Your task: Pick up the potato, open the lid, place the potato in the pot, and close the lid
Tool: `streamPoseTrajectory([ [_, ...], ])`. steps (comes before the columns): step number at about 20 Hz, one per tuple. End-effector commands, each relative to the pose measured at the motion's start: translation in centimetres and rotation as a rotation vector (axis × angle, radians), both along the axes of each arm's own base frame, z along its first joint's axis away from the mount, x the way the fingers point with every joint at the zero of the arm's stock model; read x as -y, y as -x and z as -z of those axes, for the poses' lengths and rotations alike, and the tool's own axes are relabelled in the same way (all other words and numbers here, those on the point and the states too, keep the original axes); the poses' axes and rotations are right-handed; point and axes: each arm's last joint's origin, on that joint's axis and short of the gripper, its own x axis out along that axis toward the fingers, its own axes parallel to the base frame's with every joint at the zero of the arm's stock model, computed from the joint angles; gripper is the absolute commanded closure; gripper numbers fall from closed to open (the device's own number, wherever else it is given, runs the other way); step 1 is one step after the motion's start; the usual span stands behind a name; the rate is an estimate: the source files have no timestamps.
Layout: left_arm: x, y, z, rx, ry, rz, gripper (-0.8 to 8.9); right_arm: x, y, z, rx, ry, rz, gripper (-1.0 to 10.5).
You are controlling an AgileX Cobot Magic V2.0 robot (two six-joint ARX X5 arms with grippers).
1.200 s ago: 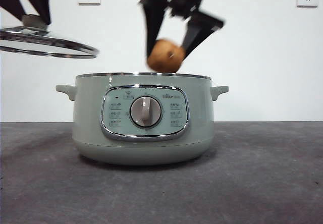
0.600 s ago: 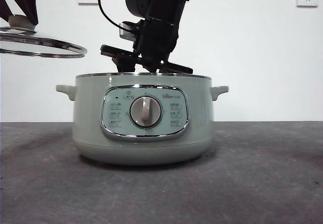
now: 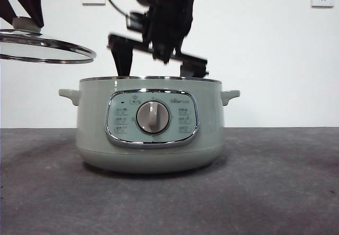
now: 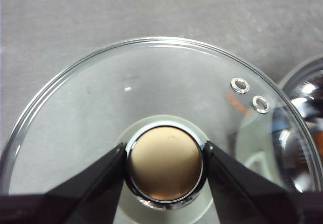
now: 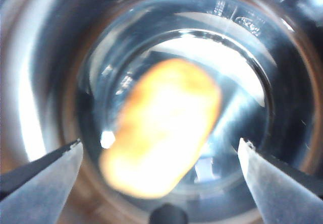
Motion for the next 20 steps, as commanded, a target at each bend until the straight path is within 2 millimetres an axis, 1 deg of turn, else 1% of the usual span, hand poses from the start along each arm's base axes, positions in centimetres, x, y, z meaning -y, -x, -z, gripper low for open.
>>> streamPoseTrajectory([
  [1, 1.2, 0.6, -1.0, 0.048, 0.008, 0.048, 8.22, 0.9, 2.2, -4.5, 0.082, -0.023, -0.045, 2.2],
  [3, 2.9, 0.9, -1.0, 0.043, 0.007, 0.106, 8.22, 3.1, 4.5, -8.3, 0.153, 0.016, -0.059, 2.2],
  [5, 4.6, 1.1, -0.8, 0.038, 0.009, 0.164, 8.22, 5.2, 6.5, -11.1, 0.209, 0.064, -0.064, 2.2],
  [7, 6.1, 1.0, -0.2, 0.012, 0.009, 0.209, 8.22, 7.0, 8.3, -13.1, 0.241, 0.09, -0.068, 2.2],
  [10, 8.5, 0.9, 0.7, -0.025, 0.018, 0.267, 8.22, 9.0, 10.6, -15.1, 0.263, 0.08, -0.071, 2.2],
  [12, 10.1, 1.2, 0.9, -0.027, 0.021, 0.313, 8.22, 10.3, 11.9, -16.1, 0.288, 0.059, -0.067, 2.2],
  [15, 12.2, 1.5, 1.3, -0.024, 0.02, 0.376, 8.22, 12.0, 13.8, -16.4, 0.296, 0.052, -0.065, 2.2],
  [17, 13.3, 1.7, 1.6, -0.034, 0.017, 0.409, 8.22, 13.3, 15.2, -16.0, 0.29, 0.057, -0.066, 2.2],
  [20, 14.7, 1.7, 2.4, -0.053, 0.011, 0.444, 8.22, 15.4, 17.5, -14.8, 0.273, 0.069, -0.065, 2.2],
])
